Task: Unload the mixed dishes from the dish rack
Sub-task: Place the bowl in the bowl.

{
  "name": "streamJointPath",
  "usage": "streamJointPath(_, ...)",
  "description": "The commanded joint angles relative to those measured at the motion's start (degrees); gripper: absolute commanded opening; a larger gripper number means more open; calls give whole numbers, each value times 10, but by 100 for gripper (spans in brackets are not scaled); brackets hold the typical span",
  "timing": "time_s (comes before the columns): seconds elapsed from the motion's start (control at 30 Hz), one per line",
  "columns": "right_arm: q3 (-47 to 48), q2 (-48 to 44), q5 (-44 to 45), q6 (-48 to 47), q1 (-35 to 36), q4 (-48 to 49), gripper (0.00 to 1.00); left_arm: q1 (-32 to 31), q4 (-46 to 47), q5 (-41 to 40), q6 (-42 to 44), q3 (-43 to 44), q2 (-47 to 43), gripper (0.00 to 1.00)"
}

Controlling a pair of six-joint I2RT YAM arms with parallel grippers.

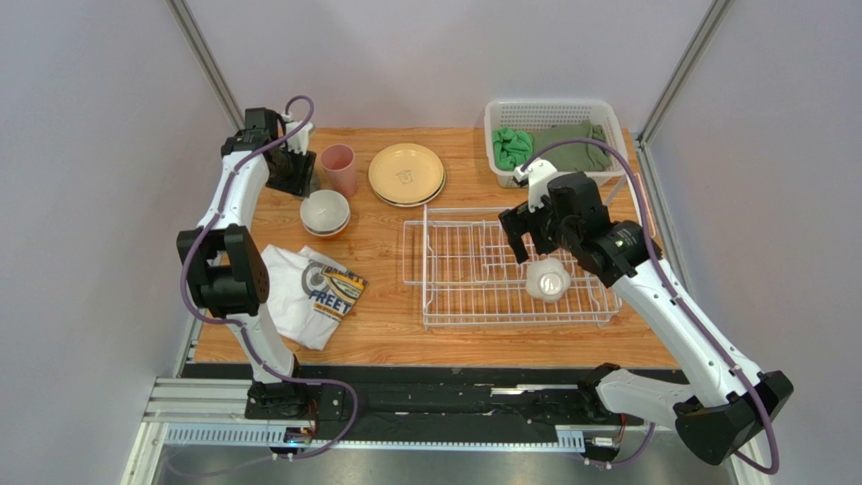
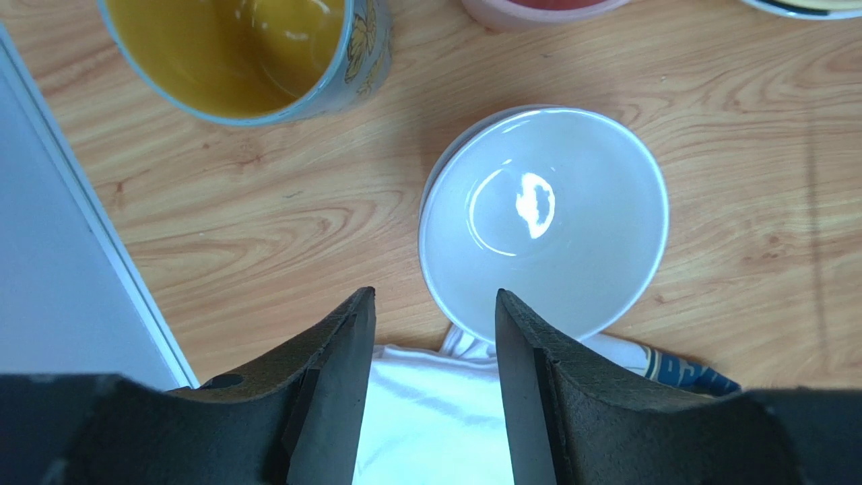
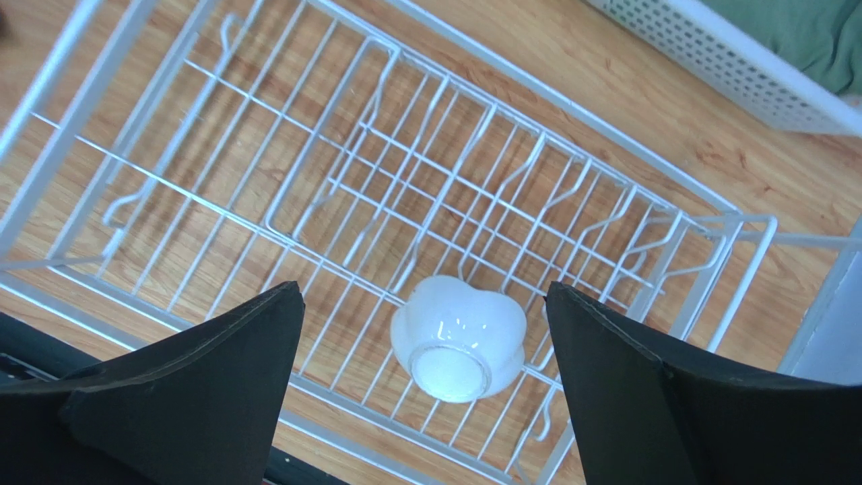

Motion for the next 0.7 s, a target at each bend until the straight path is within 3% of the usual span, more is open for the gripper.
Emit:
streamJointPath(0.0, -19, 7, 56, -39, -4, -40, 96, -3, -4, 32, 2, 5, -65, 57)
streamJointPath(0.43, -78, 12, 74, -104, -4, -102, 99, -2, -11, 65, 31, -75, -190, 59)
streamJointPath(0.67, -64, 46, 42, -161, -27, -122, 99, -6, -16, 101, 43, -109, -233, 59)
